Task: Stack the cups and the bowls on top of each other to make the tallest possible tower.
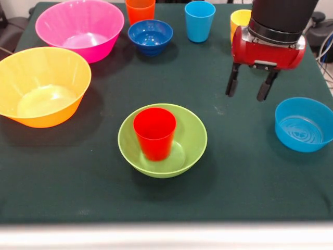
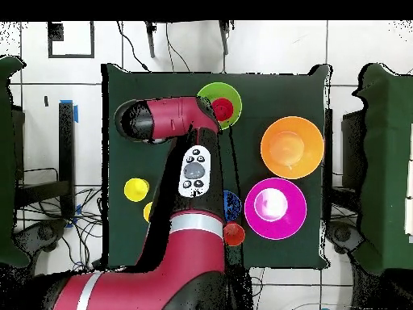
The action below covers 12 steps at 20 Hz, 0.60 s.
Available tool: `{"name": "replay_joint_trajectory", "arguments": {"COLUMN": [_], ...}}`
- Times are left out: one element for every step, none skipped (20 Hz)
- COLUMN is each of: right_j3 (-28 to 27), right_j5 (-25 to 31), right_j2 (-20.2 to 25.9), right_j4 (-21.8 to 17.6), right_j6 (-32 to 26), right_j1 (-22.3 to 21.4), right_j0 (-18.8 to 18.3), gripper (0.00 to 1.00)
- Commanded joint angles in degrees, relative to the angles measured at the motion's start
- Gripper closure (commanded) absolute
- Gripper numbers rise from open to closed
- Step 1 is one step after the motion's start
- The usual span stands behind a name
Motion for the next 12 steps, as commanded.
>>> {"name": "replay_joint_trajectory", "arguments": {"right_j3": [0.77,0.77,1.01,1.50,1.79,2.23,2.66,3.44,3.76,3.88,3.87,3.54], "right_j5": [3.12,2.49,2.21,2.04,2.03,2.15,2.18,2.11,2.02,1.93,1.66,1.44], "right_j2": [7.22,7.30,7.60,7.75,7.66,7.65,7.71,7.73,7.94,7.72,7.61,7.52], "right_j4": [2.57,2.23,2.12,1.99,1.76,1.75,1.65,1.57,1.46,1.34,1.28,1.23], "right_j6": [0.62,0.16,-0.30,-0.70,-0.90,-0.83,-0.91,-0.75,-0.76,-0.20,0.40,0.99], "right_j1": [0.72,0.71,0.70,0.28,-0.08,-0.56,-0.83,-1.39,-1.45,-1.38,-1.17,-0.82], "right_j0": [-4.92,-5.11,-5.51,-5.75,-5.80,-5.71,-5.72,-5.44,-5.39,-5.00,-4.59,-4.04], "gripper": [0.00,0.00,0.00,0.00,0.00,0.00,0.00,0.00,0.00,0.00,0.00,0.00]}}
